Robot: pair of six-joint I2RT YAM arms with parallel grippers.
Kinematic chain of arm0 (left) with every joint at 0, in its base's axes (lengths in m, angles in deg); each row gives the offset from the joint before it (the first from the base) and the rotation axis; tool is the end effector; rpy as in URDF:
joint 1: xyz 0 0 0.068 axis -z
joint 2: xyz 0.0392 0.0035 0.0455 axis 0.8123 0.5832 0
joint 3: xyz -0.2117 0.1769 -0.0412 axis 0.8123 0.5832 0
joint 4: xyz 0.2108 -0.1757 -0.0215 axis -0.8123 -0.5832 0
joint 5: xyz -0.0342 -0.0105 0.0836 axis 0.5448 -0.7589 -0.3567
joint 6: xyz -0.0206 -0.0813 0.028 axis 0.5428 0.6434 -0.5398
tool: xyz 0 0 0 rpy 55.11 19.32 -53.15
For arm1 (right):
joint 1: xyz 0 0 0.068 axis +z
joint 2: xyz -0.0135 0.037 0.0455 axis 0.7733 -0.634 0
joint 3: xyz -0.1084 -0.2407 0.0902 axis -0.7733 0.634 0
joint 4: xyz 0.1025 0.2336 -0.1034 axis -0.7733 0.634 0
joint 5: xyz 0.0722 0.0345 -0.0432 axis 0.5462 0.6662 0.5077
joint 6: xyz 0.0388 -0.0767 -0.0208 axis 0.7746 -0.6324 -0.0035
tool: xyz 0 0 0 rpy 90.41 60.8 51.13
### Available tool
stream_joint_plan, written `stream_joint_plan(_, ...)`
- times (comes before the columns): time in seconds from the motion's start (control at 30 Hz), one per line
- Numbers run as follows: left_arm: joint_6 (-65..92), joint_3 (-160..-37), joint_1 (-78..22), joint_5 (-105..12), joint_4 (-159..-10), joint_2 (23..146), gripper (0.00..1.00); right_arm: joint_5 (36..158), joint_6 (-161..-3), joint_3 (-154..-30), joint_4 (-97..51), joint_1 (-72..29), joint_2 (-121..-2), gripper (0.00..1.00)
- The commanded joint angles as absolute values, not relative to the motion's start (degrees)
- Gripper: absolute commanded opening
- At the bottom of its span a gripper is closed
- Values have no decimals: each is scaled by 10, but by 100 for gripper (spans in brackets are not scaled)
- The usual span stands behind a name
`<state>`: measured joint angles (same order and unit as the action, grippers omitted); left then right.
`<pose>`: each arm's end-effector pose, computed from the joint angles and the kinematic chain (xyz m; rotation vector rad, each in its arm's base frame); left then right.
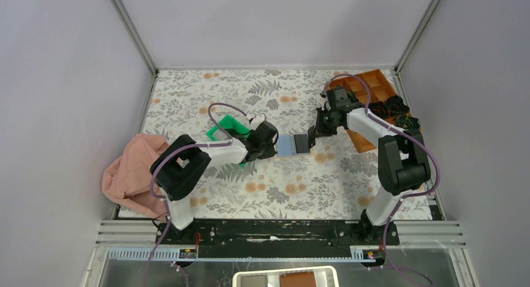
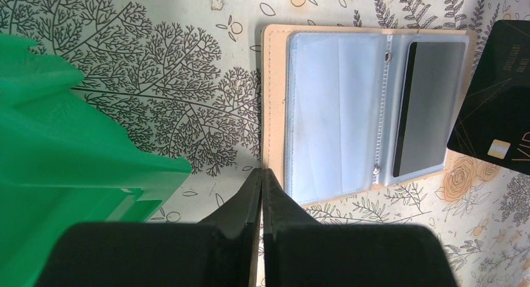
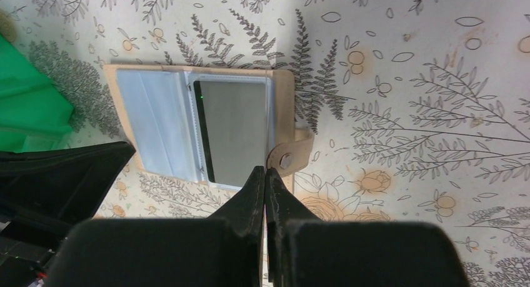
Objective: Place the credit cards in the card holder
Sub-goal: Turn over the card slot in the card holder.
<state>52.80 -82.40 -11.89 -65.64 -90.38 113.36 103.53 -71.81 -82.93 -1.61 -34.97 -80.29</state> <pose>0.3034 -0.2572 0.1005 -0.2675 2.5040 -0.4607 0.3819 0.1266 0.1644 -0.0705 2.5770 0.5245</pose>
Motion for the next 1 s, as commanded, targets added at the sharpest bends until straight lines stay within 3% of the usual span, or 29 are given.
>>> stream_joint_plan(0.0, 518, -793, -126, -676, -991, 1187, 4, 1007, -734, -834, -8, -352, -778, 0)
stream_joint_plan(0.97, 516, -799, -125, -675, -992, 1196, 4, 1035, -732, -817, -24, -351, -791, 0)
